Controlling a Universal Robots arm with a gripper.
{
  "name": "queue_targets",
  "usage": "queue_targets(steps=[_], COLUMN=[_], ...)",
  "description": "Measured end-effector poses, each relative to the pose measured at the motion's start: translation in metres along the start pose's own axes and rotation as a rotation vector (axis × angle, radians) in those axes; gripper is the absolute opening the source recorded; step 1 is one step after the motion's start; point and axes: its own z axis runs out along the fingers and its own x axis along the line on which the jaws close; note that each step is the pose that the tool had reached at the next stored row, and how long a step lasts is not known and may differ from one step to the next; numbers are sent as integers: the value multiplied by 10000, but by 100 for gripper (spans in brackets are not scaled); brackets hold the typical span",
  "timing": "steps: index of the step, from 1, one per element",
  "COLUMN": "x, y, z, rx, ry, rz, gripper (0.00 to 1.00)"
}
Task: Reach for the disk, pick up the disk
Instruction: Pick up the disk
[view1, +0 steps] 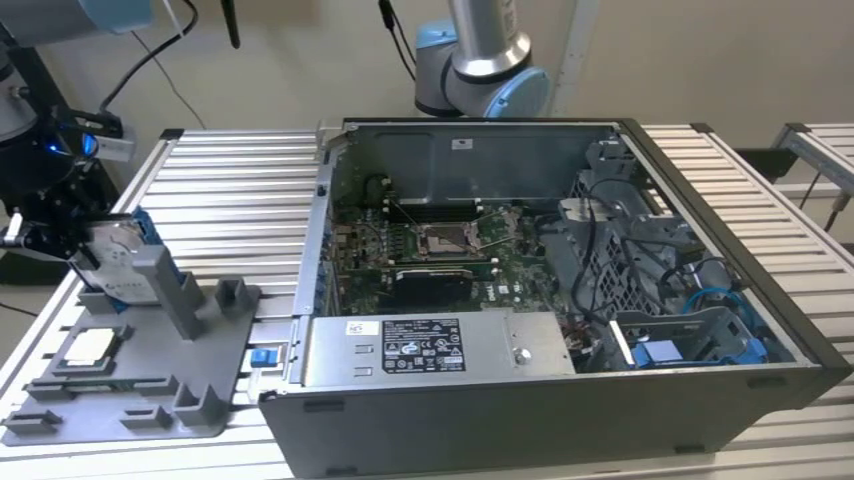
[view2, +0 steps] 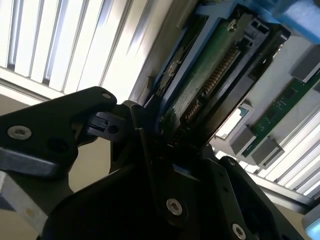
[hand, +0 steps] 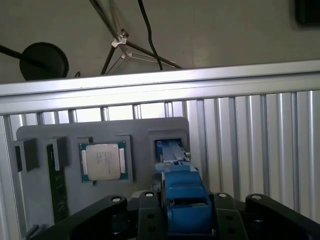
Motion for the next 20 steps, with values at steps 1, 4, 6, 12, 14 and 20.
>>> queue_targets(steps=[1, 4, 6, 12, 14, 20], x=[1, 0, 0, -1, -2, -4], y=[0, 0, 0, 0, 0, 0], z=[-1, -2, -9, -31, -61, -158], rx=[0, -16, -15, -32, -33, -33], ry=[3, -164, -169, -317, -316, -316], rz=[-2, -1, 0, -5, -6, -8], gripper=[0, 0, 0, 0, 0, 0])
